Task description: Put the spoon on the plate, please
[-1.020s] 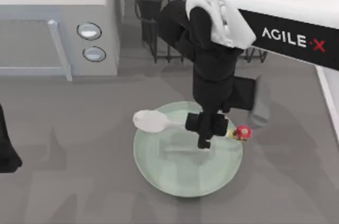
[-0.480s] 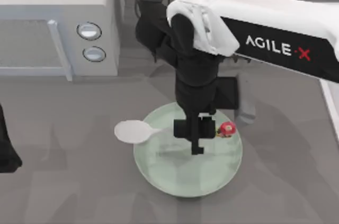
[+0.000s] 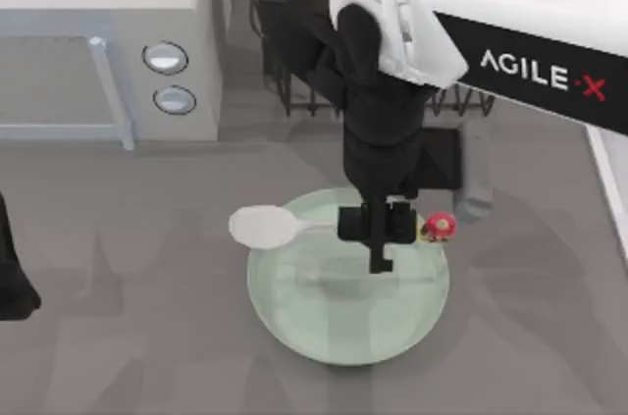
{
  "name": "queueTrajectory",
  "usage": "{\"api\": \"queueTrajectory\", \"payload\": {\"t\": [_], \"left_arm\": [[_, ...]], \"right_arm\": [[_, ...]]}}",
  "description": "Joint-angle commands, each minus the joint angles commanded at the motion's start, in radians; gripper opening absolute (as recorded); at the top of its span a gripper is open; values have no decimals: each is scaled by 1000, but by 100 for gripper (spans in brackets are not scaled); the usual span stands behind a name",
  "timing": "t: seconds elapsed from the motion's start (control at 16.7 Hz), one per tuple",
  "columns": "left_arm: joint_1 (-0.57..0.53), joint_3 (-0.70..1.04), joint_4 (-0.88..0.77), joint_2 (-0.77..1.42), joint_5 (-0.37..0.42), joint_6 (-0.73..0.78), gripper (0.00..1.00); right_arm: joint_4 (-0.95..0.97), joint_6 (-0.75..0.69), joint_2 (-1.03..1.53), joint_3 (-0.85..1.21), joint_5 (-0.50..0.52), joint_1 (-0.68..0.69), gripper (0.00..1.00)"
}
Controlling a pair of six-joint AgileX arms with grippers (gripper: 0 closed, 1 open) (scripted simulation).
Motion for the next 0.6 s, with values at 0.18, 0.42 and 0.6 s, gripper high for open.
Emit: {"api": "queueTrajectory", "payload": {"t": [0.18, 0.42, 0.6], "left_arm": [[0, 0, 0, 0, 0, 0, 100], [0, 0, 0, 0, 0, 0, 100], [0, 0, 0, 0, 0, 0, 100]], "right_arm": [[-20, 11, -35, -9, 20, -22, 0], [-29, 18, -67, -21, 33, -43, 0], [-18, 16, -72, -29, 29, -48, 0]]}}
